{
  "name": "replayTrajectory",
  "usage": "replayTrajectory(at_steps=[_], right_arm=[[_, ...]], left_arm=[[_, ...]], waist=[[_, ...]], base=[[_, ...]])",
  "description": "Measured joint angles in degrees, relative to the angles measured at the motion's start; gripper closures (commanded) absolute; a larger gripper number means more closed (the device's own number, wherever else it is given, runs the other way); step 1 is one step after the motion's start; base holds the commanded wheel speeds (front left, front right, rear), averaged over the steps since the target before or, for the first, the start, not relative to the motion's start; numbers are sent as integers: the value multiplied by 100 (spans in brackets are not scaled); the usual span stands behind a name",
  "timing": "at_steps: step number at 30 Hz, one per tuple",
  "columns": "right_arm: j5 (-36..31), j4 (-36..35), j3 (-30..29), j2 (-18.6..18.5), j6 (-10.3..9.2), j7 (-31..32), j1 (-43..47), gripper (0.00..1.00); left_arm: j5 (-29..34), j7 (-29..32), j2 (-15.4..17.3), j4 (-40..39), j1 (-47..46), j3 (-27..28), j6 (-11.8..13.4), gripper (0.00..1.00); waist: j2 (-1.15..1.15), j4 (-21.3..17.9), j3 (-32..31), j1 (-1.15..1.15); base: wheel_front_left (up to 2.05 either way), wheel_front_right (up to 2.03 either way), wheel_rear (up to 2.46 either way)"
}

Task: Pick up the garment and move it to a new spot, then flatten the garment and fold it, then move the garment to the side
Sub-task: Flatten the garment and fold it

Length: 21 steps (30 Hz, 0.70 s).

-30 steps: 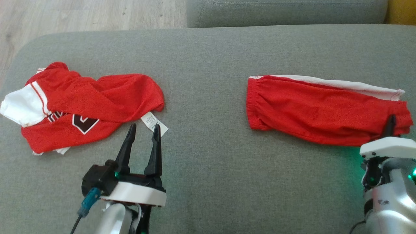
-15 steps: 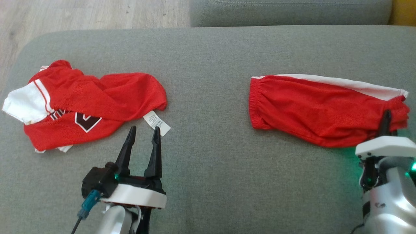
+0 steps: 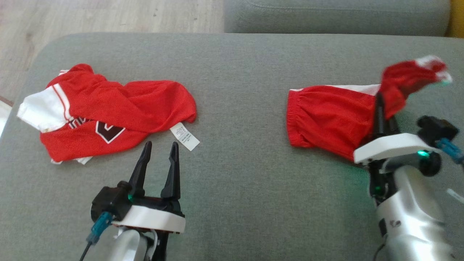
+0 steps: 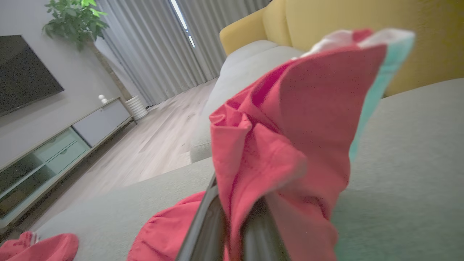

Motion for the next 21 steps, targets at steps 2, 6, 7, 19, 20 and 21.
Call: replayTrajectory(at_steps=[2, 6, 7, 19, 20, 21], right_arm=[[108, 3, 313, 0, 0, 0, 0, 100], [152, 107, 862, -2, 0, 0, -1, 100], [154, 156, 955, -2, 0, 0, -1, 100], [277, 495, 2116, -12, 0, 0, -2, 100], [277, 527, 2175, -14, 0, 0, -2, 100], [277, 570, 2215, -19, 0, 0, -2, 100]], left_arm=[[0, 1, 0, 2, 0, 7, 1, 0], [0, 1, 0, 5, 1, 9, 1, 0], [0, 1, 0, 5, 1, 9, 1, 0], [0, 1, 1, 11, 3, 29, 8, 0], [0, 0, 1, 11, 3, 29, 9, 0], [0, 1, 1, 12, 3, 29, 9, 0]], waist=[[0, 59, -12, 0], [0, 176, -24, 0], [0, 204, -24, 0], [0, 299, -40, 0], [0, 287, -41, 0], [0, 275, -39, 0]], base=[[0, 0, 0], [0, 0, 0], [0, 0, 0], [0, 0, 0], [0, 0, 0], [0, 0, 0]])
